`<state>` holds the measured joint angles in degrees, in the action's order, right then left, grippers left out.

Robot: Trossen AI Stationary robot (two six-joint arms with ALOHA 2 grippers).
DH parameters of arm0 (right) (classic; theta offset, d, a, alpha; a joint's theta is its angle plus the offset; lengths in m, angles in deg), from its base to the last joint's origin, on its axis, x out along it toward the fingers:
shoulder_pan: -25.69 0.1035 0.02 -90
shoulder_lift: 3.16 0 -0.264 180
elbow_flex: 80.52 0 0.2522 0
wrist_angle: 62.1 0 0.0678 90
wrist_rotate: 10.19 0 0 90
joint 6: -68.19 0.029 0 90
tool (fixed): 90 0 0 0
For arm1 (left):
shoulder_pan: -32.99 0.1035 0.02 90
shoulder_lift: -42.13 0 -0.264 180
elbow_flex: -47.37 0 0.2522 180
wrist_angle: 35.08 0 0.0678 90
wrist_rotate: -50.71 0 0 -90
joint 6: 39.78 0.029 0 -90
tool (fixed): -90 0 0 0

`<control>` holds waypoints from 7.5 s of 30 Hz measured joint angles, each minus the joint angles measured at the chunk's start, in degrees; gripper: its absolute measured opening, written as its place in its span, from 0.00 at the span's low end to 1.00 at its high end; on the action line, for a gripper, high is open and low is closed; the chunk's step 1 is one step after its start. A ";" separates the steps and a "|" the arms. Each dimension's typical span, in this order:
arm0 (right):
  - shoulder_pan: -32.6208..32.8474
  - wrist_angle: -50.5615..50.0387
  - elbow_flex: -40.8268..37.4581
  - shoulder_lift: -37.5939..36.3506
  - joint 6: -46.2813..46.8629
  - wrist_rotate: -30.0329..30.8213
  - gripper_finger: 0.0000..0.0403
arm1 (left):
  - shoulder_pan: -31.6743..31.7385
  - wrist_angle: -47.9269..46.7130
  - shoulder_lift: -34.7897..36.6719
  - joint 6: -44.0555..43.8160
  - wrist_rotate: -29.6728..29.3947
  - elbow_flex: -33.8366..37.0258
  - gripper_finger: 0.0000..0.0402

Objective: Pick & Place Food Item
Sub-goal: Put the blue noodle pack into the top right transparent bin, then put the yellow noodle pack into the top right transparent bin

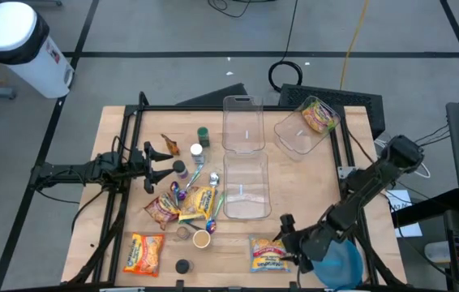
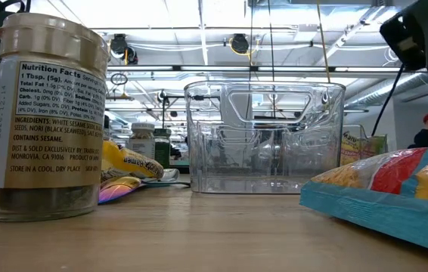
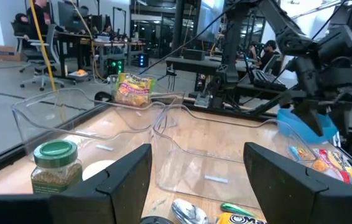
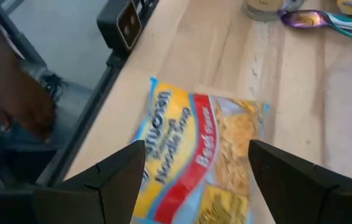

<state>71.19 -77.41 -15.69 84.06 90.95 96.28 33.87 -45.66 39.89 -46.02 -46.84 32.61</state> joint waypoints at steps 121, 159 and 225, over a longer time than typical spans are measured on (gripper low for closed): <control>-87.91 -27.22 -5.63 -37.23 -24.76 2.72 0.00 | 0.00 0.02 0.01 0.00 0.00 0.00 0.65; -94.30 -9.96 -21.48 -30.97 -18.54 7.76 0.00 | 0.00 0.01 0.01 0.00 0.00 0.00 0.65; -84.73 -9.15 -21.48 -37.88 -11.69 -11.87 0.68 | 0.00 0.02 0.01 0.00 0.00 0.00 0.65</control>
<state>-13.54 -86.56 -37.17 46.18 79.26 84.41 33.87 -45.64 39.90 -46.02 -46.84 32.61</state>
